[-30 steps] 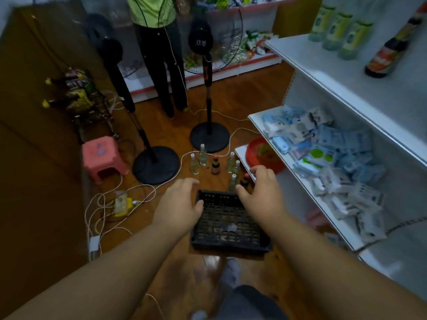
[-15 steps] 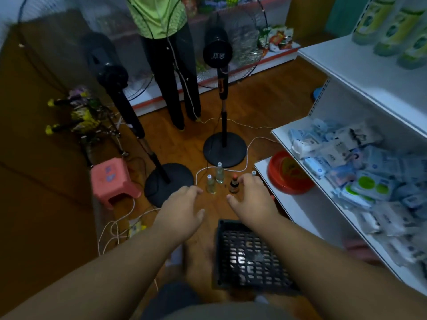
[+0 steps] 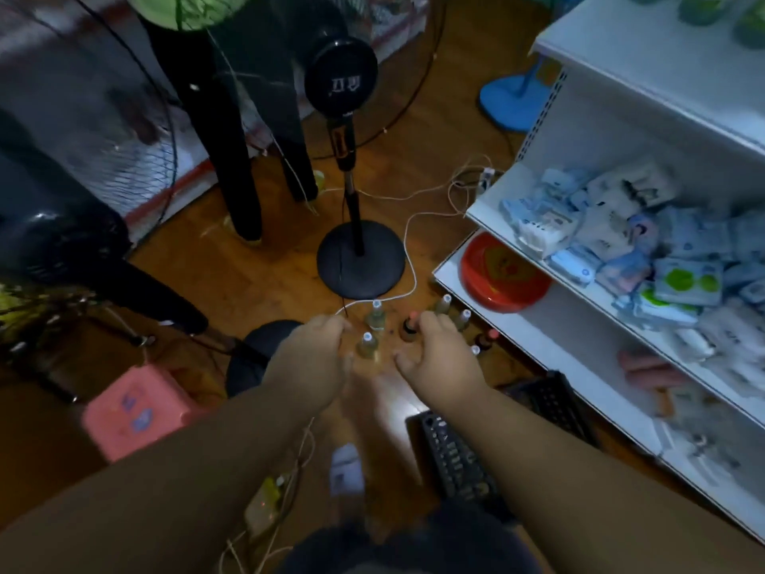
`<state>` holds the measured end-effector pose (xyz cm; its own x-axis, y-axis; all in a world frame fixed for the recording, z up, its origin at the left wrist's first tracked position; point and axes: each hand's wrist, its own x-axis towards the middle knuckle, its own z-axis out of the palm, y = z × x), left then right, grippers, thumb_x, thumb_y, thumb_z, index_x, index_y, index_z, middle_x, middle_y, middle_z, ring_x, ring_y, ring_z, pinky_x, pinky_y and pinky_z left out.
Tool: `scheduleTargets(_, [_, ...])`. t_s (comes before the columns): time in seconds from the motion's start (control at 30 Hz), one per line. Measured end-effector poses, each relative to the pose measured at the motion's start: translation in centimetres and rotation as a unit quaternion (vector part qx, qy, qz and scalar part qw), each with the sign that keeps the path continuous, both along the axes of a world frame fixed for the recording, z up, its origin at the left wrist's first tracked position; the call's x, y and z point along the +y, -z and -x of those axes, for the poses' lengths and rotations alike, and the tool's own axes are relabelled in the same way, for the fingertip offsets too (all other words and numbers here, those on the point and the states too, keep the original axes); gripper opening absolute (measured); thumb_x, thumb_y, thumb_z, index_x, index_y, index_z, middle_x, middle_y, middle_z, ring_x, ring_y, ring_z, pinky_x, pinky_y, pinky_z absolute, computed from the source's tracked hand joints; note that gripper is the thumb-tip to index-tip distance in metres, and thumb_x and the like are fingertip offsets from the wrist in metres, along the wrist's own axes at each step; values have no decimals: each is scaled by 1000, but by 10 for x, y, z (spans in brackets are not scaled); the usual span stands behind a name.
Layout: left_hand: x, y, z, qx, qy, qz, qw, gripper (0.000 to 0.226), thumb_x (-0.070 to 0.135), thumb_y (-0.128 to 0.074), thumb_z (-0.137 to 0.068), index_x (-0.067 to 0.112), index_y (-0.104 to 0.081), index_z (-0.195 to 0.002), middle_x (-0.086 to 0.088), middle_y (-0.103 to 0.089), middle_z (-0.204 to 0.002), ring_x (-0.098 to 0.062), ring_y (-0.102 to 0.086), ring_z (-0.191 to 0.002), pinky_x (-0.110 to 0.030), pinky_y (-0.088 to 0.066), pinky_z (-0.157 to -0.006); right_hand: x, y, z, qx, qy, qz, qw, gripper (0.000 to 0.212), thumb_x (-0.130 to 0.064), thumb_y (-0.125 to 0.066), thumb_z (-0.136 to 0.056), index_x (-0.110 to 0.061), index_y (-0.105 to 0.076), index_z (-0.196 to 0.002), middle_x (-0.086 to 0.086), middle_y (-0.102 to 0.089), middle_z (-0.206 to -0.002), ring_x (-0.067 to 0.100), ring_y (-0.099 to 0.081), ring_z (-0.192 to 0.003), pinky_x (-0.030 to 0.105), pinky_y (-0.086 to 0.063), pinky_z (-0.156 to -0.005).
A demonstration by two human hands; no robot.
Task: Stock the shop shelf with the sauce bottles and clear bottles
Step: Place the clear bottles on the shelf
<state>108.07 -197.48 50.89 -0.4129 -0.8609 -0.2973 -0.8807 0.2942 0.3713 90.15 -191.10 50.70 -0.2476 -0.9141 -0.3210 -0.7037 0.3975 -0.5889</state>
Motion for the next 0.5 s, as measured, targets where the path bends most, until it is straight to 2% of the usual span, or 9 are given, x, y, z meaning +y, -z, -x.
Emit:
scheduleTargets(0.1, [-34,21,7,-15,20,-26,999,35,28,-60,-89,24,-53,-124,0,-57,-120,-22,-56,-109,-39,-48,-90,-25,27,0,2,6,-7,1000,38,-32,-70,-83,-19,-52,-114,4,-49,-119,26,-55,-102,35,-47,-87])
scheduleTargets(0.23, [-68,78,18,-61,47,-54,996,34,29,-57,-91,21,-54,-124,-3,-56,-123,-24,-55,-111,-35,-45,-88,-60,87,4,-32,41,-55,997,42,-30,-70,-82,-15,-51,-116,10,-51,-119,30,-56,-99,36,-47,-85])
scheduleTargets(0.3, [-81,112,20,-75,41,-77,993,16,33,-52,-88,22,-56,-99,-1,-56,-99,-27,-59,-98,-34,-43,-75,-76,124,2,-55,62,-71,994,47,-30,-69,-83,-14,-50,-123,11,-53,-116,31,-57,-98,35,-45,-81])
scheduleTargets(0.33, [-87,131,19,-78,43,-92,992,11,36,-46,-85,26,-49,-83,1,-49,-83,-30,-60,-90,-33,-39,-68,-82,140,-1,-73,74,-83,991,47,-30,-69,-83,-14,-50,-123,9,-54,-114,30,-58,-99,33,-44,-81])
scheduleTargets(0.37, [-91,153,19,-83,51,-104,990,11,39,-42,-81,30,-39,-76,3,-41,-76,-30,-59,-83,-32,-35,-63,-88,161,-3,-93,93,-99,986,43,-31,-69,-84,-15,-52,-120,6,-55,-111,26,-58,-99,31,-44,-82])
scheduleTargets(0.4, [-96,177,19,-86,49,-110,989,9,40,-40,-79,32,-38,-76,4,-40,-75,-28,-58,-81,-31,-34,-62,-93,182,-3,-118,120,-122,978,35,-32,-69,-84,-17,-54,-113,1,-56,-105,22,-58,-97,30,-43,-82])
scheduleTargets(0.43, [-101,203,17,-92,42,-115,988,8,40,-42,-81,32,-44,-83,3,-47,-82,-23,-57,-82,-31,-37,-64,-98,206,-4,-163,160,-145,963,26,-31,-70,-85,-20,-55,-103,-1,-58,-97,21,-59,-93,31,-46,-82])
scheduleTargets(0.5, [-107,253,10,-81,38,-127,988,27,37,-44,-89,28,-54,-112,-2,-56,-108,-18,-55,-92,-32,-43,-74,-105,256,-5,-291,275,-183,898,19,-27,-70,-86,-20,-53,-86,2,-59,-81,26,-62,-82,41,-54,-79])
